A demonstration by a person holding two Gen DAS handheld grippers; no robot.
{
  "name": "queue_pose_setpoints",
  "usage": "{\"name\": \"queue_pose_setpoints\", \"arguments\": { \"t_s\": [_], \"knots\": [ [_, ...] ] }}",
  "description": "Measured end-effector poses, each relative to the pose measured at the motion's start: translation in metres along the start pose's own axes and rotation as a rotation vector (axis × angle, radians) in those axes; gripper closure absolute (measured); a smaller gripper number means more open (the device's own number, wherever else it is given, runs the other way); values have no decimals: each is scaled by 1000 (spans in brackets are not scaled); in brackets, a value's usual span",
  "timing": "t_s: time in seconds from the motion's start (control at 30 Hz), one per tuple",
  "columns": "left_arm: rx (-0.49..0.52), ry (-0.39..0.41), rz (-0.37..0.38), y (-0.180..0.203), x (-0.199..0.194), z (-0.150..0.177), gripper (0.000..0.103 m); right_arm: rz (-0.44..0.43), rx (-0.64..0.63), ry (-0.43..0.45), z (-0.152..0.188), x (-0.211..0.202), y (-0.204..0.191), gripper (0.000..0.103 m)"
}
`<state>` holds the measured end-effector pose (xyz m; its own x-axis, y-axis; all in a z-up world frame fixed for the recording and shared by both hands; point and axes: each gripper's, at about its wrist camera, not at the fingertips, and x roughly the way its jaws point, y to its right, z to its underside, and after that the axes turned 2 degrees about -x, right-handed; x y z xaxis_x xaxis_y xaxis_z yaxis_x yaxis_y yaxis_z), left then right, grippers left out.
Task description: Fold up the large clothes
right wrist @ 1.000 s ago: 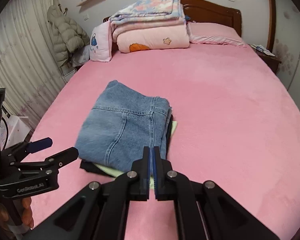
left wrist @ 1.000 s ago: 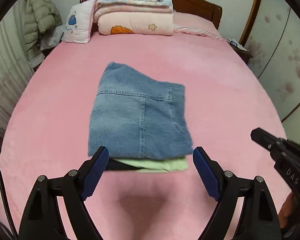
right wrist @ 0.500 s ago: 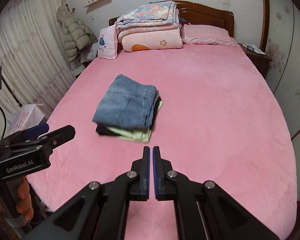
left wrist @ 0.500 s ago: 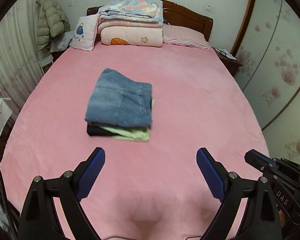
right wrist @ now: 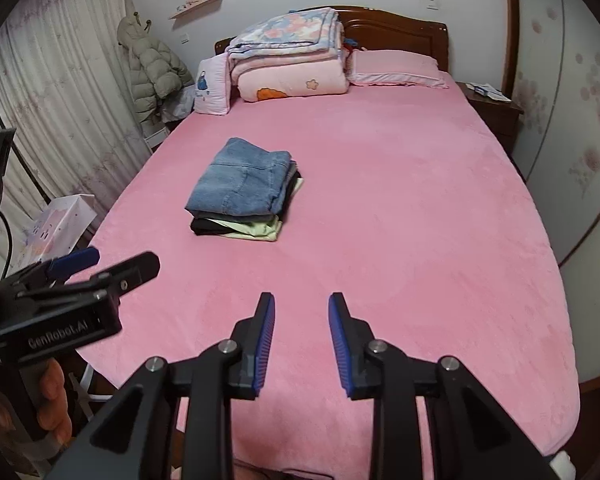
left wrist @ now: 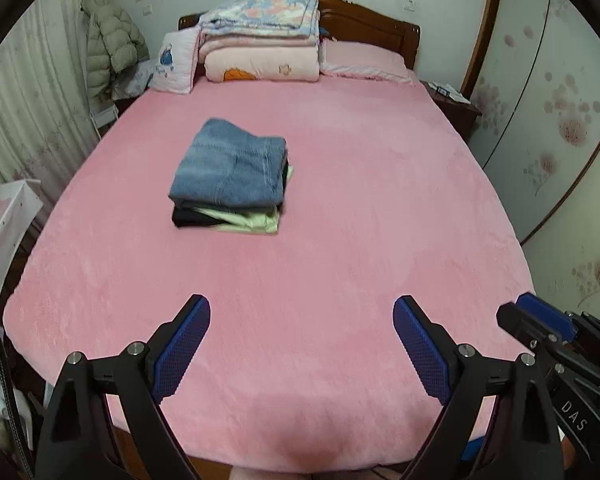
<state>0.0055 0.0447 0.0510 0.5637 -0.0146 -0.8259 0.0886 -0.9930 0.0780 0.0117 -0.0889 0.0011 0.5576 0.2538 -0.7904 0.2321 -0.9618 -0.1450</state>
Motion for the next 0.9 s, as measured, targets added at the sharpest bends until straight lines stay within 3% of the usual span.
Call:
{"name": "queue_pose_setpoints", "arguments": {
  "t_s": [0.2,0.9],
  "knots": [
    [5,-46,-3,18,1,19,11,27,2,6,17,-9,9,75],
    [72,-29,-24,39,-6,19,11,31,-1,1,22,-13,11,75]
  ]
}}
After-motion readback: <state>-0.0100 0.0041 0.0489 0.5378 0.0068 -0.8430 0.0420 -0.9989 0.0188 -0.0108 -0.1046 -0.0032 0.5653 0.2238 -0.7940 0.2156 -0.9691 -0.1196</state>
